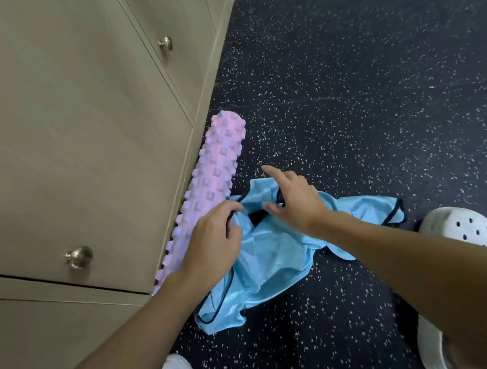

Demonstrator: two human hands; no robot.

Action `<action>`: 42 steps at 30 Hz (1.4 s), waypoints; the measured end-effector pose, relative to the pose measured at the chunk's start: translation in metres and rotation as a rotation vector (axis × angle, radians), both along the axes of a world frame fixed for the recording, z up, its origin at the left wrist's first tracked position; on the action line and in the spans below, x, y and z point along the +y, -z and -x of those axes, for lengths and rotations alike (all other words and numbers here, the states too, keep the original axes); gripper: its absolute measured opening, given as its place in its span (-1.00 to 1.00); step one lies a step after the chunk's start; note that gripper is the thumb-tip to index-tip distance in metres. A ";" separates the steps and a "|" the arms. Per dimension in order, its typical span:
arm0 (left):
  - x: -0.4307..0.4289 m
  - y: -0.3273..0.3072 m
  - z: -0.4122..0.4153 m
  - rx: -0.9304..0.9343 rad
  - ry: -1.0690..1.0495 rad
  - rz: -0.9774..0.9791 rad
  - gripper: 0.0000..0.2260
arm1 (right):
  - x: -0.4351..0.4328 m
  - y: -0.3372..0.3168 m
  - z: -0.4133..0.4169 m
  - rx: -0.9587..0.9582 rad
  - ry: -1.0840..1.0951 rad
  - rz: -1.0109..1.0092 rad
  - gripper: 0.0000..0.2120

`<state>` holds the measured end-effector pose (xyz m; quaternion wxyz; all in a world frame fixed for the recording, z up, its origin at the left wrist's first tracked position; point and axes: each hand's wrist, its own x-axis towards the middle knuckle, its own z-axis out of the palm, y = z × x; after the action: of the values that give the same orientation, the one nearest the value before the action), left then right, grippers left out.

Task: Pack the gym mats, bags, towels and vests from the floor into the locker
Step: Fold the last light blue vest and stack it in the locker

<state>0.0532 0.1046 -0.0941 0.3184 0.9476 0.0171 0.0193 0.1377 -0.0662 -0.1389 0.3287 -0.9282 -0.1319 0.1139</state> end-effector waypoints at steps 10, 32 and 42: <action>0.014 0.010 0.000 0.341 -0.021 -0.135 -0.87 | 0.000 0.017 0.008 0.126 -0.199 0.207 -0.90; 0.001 0.010 -0.064 0.001 -0.065 -0.045 -0.86 | 0.005 -0.009 -0.031 0.269 0.211 -0.344 -0.87; 0.000 -0.201 -0.050 -0.304 -0.027 0.016 -0.89 | -0.009 -0.238 -0.026 0.040 0.041 -0.518 -0.92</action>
<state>0.1029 0.1046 0.1073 0.3247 0.9309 -0.0184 0.1665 0.1639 -0.0751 0.0991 0.5601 -0.8132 -0.1311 0.0880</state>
